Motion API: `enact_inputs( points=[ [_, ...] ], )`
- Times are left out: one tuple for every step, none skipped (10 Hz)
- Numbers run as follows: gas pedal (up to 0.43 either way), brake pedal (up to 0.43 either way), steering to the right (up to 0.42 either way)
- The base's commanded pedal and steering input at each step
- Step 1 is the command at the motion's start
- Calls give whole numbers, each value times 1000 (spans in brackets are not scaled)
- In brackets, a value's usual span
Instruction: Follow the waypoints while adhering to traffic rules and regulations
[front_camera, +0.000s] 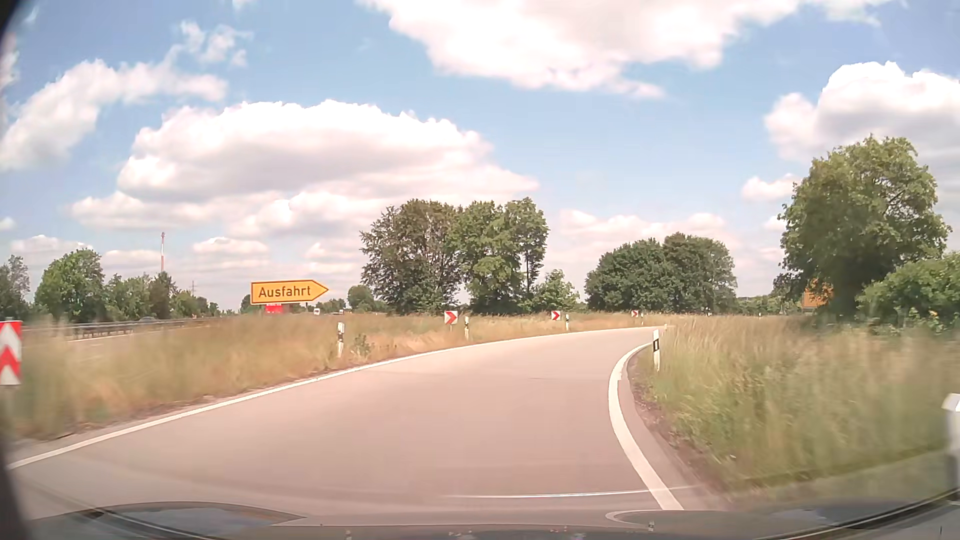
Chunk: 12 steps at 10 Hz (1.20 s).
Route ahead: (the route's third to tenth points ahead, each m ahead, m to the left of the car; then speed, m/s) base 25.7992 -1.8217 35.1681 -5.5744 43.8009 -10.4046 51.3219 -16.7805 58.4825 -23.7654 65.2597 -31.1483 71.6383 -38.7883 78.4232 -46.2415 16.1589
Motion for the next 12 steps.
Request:
enact_inputs(
  points=[
    [0, 12, 58],
    [0, 12, 59],
    [8, 12, 61],
    [8, 12, 63],
    [39, 12, 65],
    [39, 12, 67],
    [39, 12, 73],
    [39, 12, 75],
    [39, 12, 75],
    [47, 12, 75],
    [47, 12, 75],
    [59, 12, 75]
  ],
)
